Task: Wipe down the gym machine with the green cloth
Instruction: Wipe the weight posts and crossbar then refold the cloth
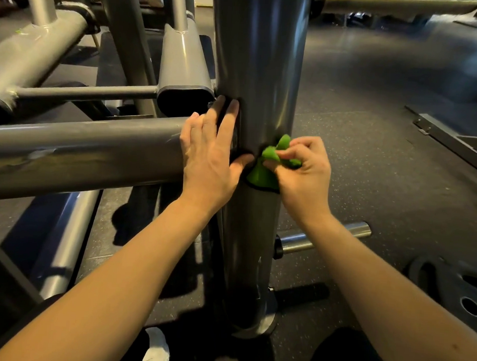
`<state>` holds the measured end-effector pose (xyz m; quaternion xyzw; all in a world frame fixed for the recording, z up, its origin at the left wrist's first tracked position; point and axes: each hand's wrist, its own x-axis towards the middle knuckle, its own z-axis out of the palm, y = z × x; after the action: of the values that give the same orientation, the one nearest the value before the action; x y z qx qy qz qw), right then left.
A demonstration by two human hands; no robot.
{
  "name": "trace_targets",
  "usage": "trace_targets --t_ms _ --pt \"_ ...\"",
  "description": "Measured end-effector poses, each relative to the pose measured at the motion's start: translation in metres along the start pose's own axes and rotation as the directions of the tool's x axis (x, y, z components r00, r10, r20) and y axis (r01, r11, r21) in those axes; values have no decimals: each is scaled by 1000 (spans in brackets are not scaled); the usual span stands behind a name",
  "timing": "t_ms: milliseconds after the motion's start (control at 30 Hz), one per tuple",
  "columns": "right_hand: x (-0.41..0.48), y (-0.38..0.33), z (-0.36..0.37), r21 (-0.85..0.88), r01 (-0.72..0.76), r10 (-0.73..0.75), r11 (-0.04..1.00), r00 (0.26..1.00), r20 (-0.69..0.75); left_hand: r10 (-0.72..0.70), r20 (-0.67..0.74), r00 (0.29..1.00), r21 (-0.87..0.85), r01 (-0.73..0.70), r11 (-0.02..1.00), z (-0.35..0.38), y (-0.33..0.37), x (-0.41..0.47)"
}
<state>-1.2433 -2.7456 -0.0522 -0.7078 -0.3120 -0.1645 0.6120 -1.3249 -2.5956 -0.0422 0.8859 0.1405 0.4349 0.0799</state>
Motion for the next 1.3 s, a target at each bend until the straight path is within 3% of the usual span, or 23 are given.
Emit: trace_targets --t_ms 167,300,367,567,700,933,1100,1200,1300 --pt "-38 36 2 -88 58 -53 994 997 62 -1 22 1000 5 1 1000 0 -1 0" --pt "-80 55 5 -141 -90 110 986 984 138 19 18 1000 50 -20 999 0 -1 0" --pt "-62 40 4 -110 -88 103 990 984 143 25 17 1000 56 -26 998 0 -1 1" --pt "26 0 2 39 21 -17 999 996 -87 23 29 999 69 -25 997 0 -2 1" --pt "-9 17 17 84 -116 116 990 993 -4 37 39 999 140 -42 989 0 -1 0" --pt "-90 64 20 -114 -264 280 958 945 166 132 -21 991 156 -127 980 6 0 -23" --pt "-61 54 6 28 -335 329 942 936 128 293 -6 956 183 -287 940 23 0 -66" --pt "-25 37 1 166 -348 342 923 937 65 243 92 966 176 -256 950 27 0 -80" --pt "-1 24 0 202 -290 295 936 955 3 -3 196 981 44 -6 999 26 4 -87"
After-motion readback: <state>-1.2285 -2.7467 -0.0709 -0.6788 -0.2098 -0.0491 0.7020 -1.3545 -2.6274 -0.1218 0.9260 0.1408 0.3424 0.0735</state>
